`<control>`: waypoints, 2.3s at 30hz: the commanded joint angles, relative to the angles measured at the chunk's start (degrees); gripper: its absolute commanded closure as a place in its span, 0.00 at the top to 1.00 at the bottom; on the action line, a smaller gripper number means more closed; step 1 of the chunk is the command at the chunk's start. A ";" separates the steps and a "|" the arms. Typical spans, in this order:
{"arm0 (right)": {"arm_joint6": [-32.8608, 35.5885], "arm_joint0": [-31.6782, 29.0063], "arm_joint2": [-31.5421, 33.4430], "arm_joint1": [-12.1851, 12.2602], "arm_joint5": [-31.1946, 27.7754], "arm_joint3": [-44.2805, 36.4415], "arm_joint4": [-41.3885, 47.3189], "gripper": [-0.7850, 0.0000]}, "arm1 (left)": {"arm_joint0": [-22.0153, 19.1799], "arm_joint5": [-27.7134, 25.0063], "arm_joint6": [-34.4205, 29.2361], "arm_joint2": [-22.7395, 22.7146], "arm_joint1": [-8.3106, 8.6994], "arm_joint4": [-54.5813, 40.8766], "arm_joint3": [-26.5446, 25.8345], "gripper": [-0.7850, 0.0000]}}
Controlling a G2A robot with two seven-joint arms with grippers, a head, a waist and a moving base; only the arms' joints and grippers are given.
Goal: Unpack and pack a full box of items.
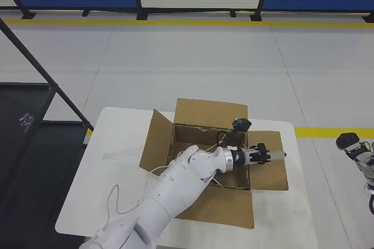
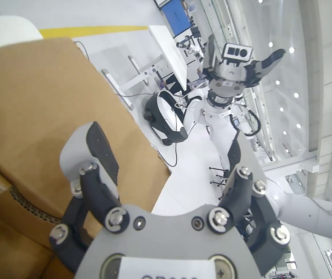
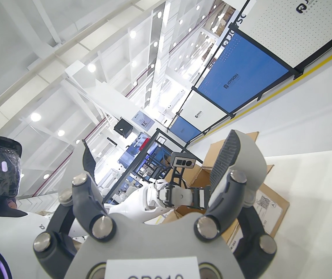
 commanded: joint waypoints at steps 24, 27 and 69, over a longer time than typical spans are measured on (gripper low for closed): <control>-2.11 7.03 -10.01 0.36 4.01 -5.16 -17.05 1.00 | 34.19 12.05 -4.37 -41.39 18.69 13.91 -63.09 1.00; -2.16 6.85 -10.36 0.37 3.95 -6.15 -18.07 1.00 | 37.22 12.60 -4.91 -44.50 19.44 13.67 -66.46 1.00; -2.68 32.24 -60.20 -6.72 12.61 -8.68 -90.96 1.00 | 51.38 14.59 2.09 -58.26 22.85 10.16 -73.81 1.00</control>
